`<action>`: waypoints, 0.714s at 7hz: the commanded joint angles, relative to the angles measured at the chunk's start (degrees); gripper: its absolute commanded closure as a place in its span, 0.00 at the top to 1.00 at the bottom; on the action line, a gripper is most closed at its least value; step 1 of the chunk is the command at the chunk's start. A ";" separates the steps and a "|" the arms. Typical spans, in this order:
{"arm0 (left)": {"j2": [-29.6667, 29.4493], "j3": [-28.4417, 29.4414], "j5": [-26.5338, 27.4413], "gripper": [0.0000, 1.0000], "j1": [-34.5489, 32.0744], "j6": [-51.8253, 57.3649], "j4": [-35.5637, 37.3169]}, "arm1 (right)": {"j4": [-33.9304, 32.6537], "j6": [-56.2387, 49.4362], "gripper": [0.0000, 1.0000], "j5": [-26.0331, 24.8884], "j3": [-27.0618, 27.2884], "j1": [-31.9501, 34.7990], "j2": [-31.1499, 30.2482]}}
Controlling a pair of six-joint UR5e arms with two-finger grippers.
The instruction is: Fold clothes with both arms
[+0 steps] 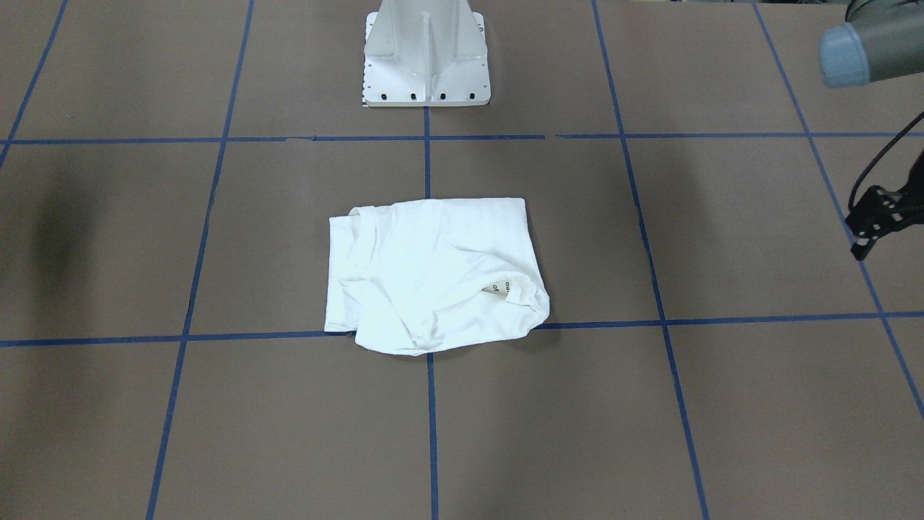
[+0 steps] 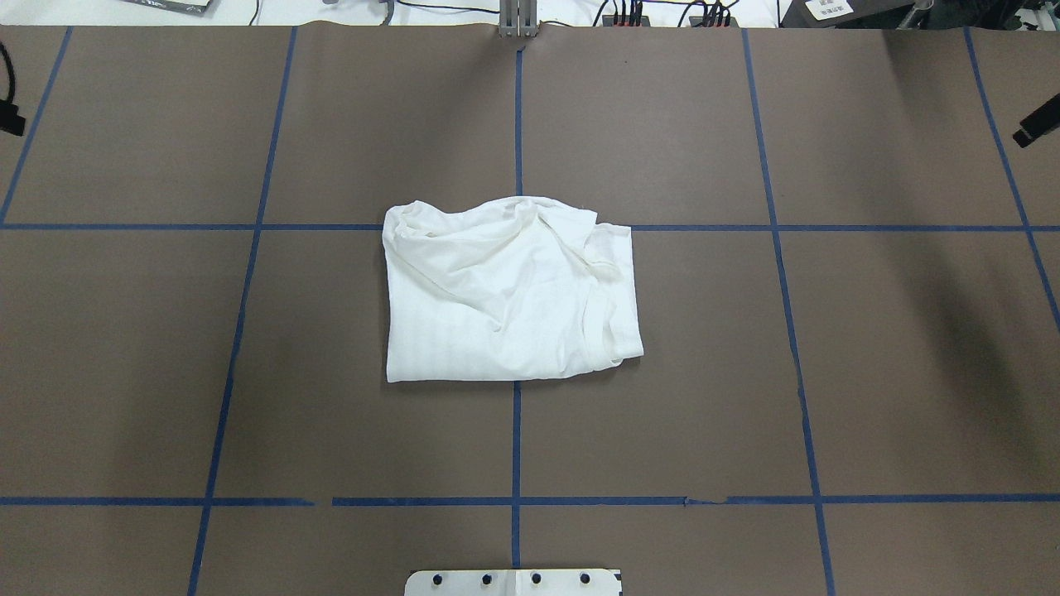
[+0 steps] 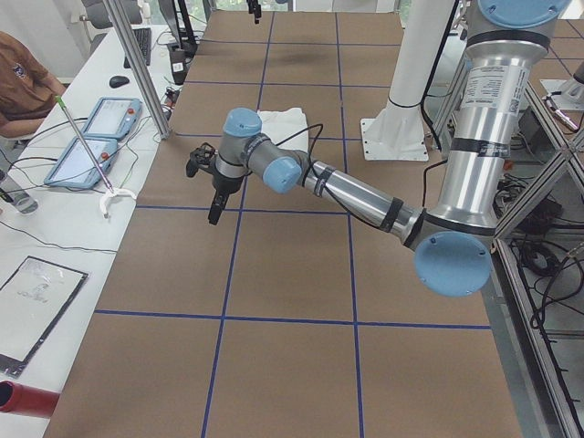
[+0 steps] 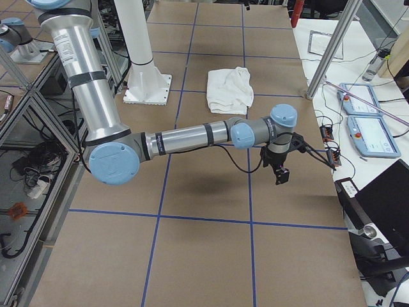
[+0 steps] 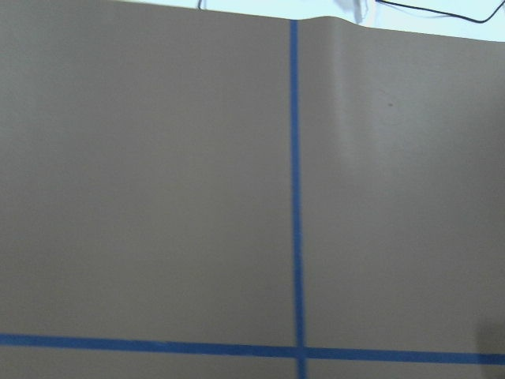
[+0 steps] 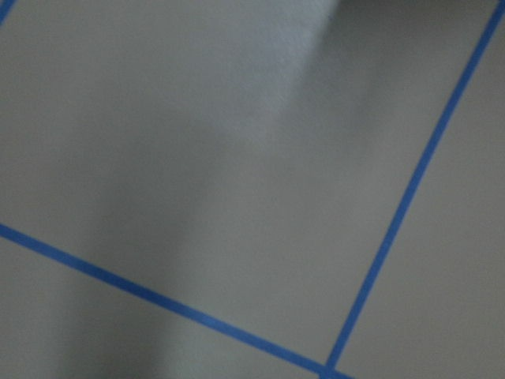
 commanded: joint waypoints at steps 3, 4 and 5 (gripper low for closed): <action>8.37 7.50 -11.45 1.00 -11.20 19.00 -1.57 | 0.76 -3.29 1.00 6.45 2.71 5.22 -7.15; 8.02 8.38 -11.11 1.00 -11.20 15.91 -4.88 | 0.85 -3.29 1.00 4.44 3.77 5.57 -7.94; 9.24 9.17 -11.20 1.00 -11.81 16.22 -6.48 | 0.77 -2.94 1.00 0.77 5.26 5.57 -9.25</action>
